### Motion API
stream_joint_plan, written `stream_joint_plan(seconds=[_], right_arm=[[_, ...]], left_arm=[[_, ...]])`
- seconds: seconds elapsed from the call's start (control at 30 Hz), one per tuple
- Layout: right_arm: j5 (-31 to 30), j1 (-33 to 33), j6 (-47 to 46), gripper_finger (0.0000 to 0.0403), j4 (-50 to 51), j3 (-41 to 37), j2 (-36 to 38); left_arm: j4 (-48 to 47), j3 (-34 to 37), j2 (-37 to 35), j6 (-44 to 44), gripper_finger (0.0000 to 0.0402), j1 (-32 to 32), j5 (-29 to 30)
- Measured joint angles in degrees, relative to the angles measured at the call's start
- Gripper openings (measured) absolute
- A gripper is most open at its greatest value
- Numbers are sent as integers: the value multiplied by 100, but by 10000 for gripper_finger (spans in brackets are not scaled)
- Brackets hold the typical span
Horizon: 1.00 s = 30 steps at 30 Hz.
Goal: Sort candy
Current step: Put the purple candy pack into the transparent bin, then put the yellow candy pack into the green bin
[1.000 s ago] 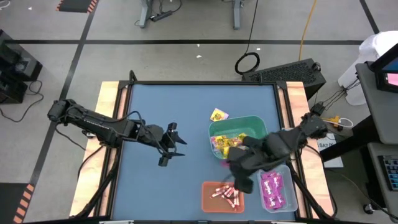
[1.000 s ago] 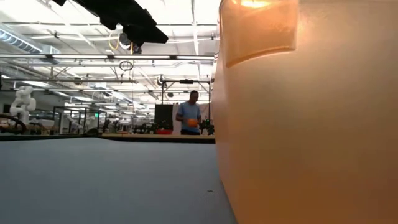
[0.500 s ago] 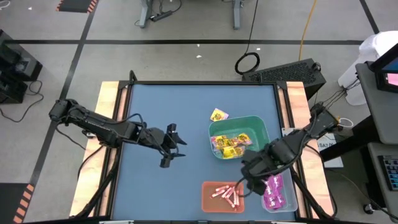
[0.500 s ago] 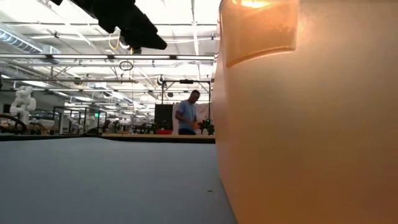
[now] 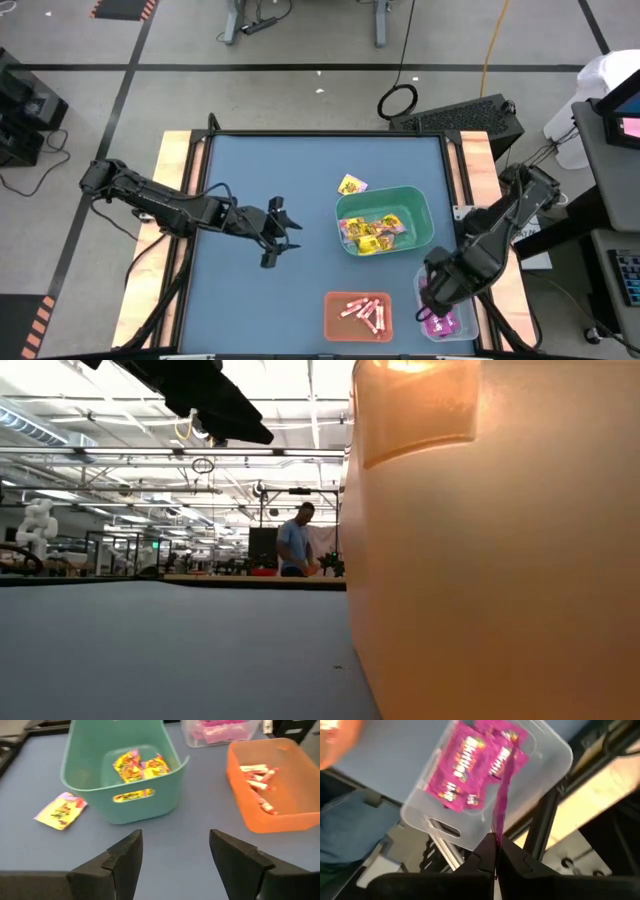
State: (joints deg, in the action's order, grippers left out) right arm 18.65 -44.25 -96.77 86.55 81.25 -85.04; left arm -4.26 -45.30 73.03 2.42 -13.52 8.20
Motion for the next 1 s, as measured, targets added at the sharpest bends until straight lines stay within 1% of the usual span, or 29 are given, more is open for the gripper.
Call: stream_joint_plan(seconds=[0.17,0.33,0.47,0.6,0.73,0.9,1.0], right_arm=[[289,-204,-378,0,-32,-267,-100],[271,-301,-561,0,-448,-698,-113],[265,-312,-566,0,-539,-1071,-113],[241,-312,-613,5,-563,-1370,-113],[226,-312,-727,28,-624,-1558,-116],[155,-312,-689,77,-1032,-1703,-116],[138,-312,-505,107,-1074,-1688,-116]], left_arm=[[143,0,0,-24,235,4,270],[346,0,0,-16,235,4,285],[395,0,1,55,235,4,285],[396,0,115,381,235,-4,285],[415,0,374,666,235,-13,283],[562,0,691,1064,235,-33,276],[571,0,806,1184,235,-99,254]])
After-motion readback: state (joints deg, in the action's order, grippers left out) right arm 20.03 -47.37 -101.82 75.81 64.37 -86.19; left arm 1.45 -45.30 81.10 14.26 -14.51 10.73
